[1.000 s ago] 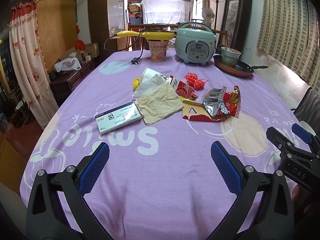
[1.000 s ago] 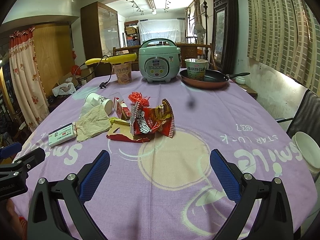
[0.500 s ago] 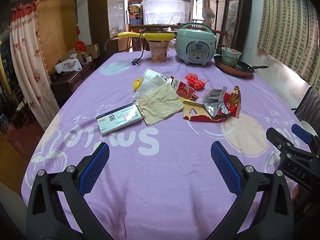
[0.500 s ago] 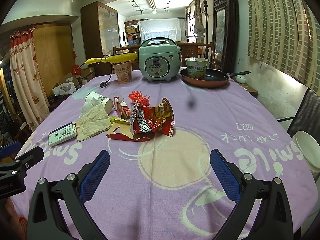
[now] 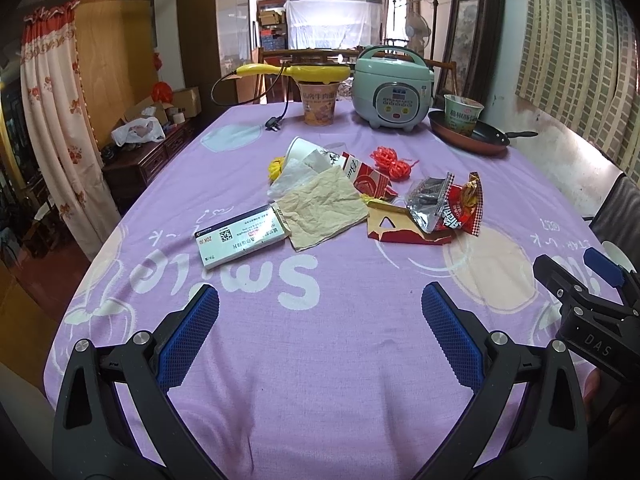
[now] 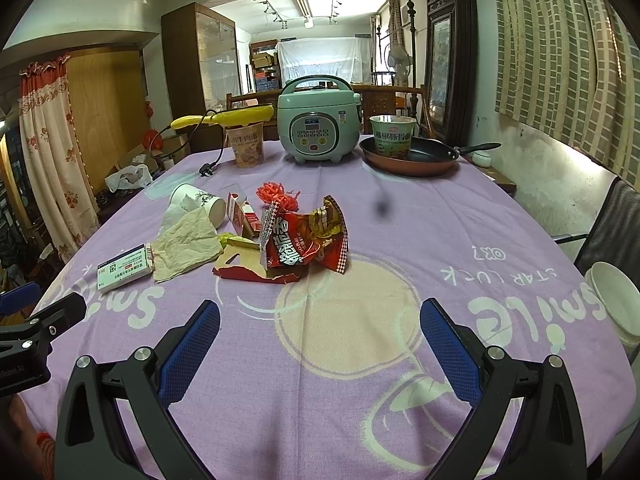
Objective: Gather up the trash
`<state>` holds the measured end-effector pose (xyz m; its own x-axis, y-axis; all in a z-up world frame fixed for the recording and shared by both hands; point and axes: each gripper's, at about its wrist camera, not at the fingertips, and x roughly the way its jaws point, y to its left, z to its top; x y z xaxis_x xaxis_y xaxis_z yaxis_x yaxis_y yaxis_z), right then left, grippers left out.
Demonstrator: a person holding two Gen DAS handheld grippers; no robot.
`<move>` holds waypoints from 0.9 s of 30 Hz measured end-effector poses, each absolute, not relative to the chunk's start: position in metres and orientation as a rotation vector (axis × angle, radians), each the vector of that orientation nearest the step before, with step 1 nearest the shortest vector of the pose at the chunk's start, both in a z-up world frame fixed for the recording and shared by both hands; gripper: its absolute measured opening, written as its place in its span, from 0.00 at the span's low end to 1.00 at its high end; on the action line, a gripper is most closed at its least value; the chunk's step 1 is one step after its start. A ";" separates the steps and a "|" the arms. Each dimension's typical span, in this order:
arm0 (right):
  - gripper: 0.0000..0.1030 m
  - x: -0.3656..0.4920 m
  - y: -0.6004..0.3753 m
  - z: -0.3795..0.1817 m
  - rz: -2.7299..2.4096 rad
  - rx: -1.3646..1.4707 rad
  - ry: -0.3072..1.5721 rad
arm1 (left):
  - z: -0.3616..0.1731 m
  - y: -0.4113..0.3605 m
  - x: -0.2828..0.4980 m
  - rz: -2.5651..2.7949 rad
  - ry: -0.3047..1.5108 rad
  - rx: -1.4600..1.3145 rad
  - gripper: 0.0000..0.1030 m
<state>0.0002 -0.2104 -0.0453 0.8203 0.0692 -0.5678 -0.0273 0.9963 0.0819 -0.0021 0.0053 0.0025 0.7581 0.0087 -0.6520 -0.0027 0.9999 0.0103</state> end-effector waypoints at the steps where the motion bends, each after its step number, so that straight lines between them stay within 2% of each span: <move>1: 0.95 0.000 -0.210 -0.045 0.051 0.070 0.607 | 0.003 0.005 -0.002 0.006 0.710 0.009 0.95; 27: 0.95 0.004 -0.213 -0.047 0.054 0.057 0.619 | -0.002 0.012 0.004 -0.018 0.733 0.016 0.95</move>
<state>0.0038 -0.2128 -0.0471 0.8131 0.0673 -0.5783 -0.0332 0.9970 0.0694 0.0037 0.0118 -0.0023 0.7431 -0.0111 -0.6691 0.0220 0.9997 0.0078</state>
